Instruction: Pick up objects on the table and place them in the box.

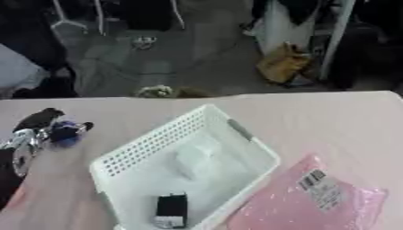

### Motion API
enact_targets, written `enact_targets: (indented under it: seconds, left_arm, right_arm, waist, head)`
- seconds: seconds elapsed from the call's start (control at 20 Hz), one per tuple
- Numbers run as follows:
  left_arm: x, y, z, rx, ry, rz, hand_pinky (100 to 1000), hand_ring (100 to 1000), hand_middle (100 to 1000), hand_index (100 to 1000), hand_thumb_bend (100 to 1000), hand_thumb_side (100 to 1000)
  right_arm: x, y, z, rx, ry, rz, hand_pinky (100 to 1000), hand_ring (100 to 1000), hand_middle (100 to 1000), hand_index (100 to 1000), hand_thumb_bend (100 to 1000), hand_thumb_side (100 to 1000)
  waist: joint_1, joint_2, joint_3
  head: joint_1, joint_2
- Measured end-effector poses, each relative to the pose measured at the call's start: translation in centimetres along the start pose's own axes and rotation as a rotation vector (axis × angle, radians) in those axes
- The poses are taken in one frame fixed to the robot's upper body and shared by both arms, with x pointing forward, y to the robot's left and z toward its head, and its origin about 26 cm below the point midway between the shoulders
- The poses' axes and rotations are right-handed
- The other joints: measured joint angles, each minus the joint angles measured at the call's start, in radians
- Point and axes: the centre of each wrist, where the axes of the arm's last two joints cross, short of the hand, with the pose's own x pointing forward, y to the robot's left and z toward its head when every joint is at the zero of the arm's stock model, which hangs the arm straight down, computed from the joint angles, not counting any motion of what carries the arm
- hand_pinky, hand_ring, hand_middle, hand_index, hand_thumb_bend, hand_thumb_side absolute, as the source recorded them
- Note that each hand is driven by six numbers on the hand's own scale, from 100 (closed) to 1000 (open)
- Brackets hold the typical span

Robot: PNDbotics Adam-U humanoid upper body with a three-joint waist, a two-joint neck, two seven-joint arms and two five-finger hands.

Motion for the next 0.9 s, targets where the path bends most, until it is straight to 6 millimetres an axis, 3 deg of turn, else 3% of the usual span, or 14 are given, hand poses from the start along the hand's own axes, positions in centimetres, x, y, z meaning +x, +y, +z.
enact_targets:
  seconds: [0.9]
  left_arm:
    - [-1.0, -1.1, -0.2, -0.027, 0.049, 0.024, 1000, 1000, 982, 1000, 896, 1000]
  right_arm:
    - [0.0, 0.0, 0.0, -0.001, 0.002, 0.003, 777, 817, 766, 778, 100, 1000]
  waist:
    - [-0.001, 0.011, -0.019]
  head:
    - [0.007, -0.013]
